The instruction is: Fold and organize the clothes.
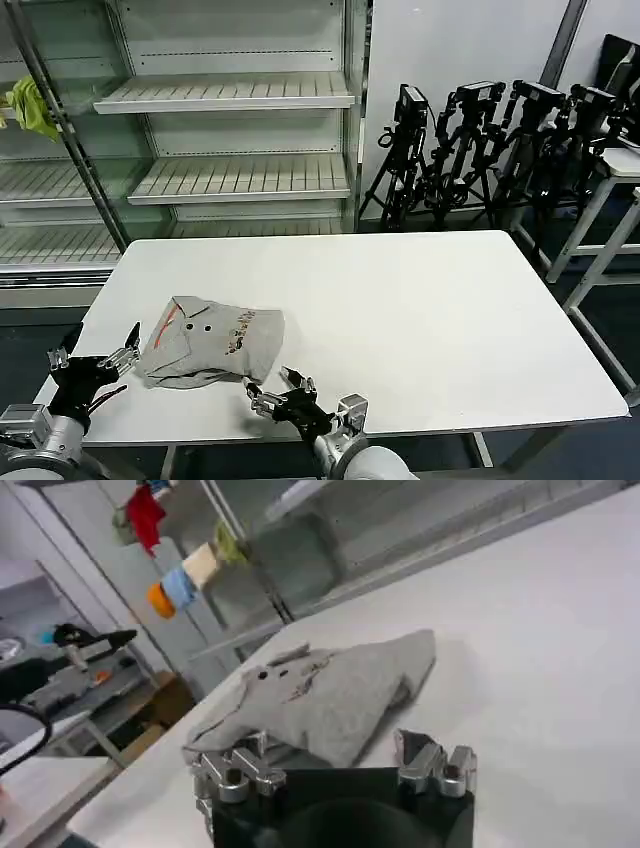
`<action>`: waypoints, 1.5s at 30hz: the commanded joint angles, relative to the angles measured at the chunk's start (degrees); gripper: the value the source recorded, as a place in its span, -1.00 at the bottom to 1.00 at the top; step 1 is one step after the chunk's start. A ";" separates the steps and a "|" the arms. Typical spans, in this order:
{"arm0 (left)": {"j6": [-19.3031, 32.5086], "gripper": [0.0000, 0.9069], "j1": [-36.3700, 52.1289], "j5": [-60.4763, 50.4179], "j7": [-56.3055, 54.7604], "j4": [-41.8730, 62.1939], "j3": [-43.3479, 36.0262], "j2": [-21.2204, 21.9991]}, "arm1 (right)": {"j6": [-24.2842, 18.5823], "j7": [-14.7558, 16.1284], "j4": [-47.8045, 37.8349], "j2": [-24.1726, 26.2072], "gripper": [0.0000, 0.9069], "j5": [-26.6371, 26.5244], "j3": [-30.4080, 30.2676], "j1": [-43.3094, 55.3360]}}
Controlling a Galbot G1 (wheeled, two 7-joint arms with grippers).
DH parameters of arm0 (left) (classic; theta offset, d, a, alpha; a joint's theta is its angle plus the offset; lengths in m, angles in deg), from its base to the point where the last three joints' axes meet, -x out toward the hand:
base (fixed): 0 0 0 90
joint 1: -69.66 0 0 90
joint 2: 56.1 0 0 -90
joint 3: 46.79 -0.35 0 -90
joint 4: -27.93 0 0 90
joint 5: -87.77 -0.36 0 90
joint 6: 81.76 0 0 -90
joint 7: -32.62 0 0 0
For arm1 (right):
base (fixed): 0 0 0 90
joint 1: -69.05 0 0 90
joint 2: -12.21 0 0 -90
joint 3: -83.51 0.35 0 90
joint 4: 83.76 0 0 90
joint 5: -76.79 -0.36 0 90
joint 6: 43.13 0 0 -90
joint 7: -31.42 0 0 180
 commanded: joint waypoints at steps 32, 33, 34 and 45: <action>1.27 1.00 -0.99 -0.10 -0.18 -0.60 0.54 1.07 | 0.54 -1.23 -4.96 -3.92 -1.00 -4.34 0.55 2.98; 1.28 1.00 -0.96 -0.13 -0.18 -0.60 0.47 1.13 | 0.51 -1.20 -4.78 -3.77 -1.00 -4.23 0.65 2.84; 1.31 1.00 -0.96 -0.17 -0.18 -0.66 0.36 1.17 | 0.46 -1.21 -4.32 -3.26 -1.00 -4.11 1.00 2.37; 1.49 1.00 -0.60 0.01 -0.14 -1.62 -0.55 1.44 | 0.77 -1.77 2.97 5.42 -1.00 -4.64 6.12 -2.51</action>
